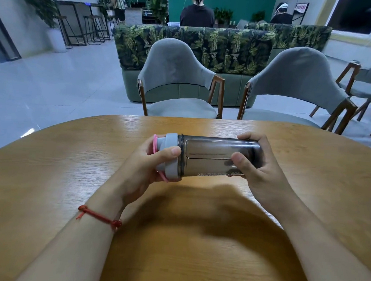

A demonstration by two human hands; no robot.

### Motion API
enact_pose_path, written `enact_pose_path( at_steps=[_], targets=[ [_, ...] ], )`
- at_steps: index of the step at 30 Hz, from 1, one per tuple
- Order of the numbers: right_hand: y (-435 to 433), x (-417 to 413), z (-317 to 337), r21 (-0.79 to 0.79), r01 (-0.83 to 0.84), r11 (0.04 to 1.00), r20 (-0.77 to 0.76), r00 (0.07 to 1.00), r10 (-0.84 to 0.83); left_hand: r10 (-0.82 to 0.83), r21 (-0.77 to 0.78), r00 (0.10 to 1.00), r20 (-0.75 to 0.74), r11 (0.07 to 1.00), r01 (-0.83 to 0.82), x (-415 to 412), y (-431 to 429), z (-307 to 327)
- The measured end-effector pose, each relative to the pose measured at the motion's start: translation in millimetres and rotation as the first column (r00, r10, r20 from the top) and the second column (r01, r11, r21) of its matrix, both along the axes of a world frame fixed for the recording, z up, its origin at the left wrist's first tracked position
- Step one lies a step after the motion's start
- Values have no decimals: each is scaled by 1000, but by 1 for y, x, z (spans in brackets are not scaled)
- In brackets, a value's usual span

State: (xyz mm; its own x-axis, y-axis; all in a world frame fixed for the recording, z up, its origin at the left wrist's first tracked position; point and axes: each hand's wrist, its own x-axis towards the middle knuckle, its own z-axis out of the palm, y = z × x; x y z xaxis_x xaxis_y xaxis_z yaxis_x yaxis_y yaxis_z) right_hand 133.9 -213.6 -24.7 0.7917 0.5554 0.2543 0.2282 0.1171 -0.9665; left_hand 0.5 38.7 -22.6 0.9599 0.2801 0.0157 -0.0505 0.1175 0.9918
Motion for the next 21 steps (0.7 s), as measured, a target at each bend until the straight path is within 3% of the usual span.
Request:
enact_pose_path(
  at_steps=[8,15,21],
  targets=[
    [-2,2,-2,-7,-40,999,44,998,40,30,-72,996,-89,997,-36,-4,-4,8],
    [-6,3,1,-27,-80,996,74,994,82,2,-1,997,-83,1000,-2,-6,-7,12],
    [-10,4,1,-47,-99,994,104,989,103,19,-30,993,-117,999,-22,-7,-6,10]
  ],
)
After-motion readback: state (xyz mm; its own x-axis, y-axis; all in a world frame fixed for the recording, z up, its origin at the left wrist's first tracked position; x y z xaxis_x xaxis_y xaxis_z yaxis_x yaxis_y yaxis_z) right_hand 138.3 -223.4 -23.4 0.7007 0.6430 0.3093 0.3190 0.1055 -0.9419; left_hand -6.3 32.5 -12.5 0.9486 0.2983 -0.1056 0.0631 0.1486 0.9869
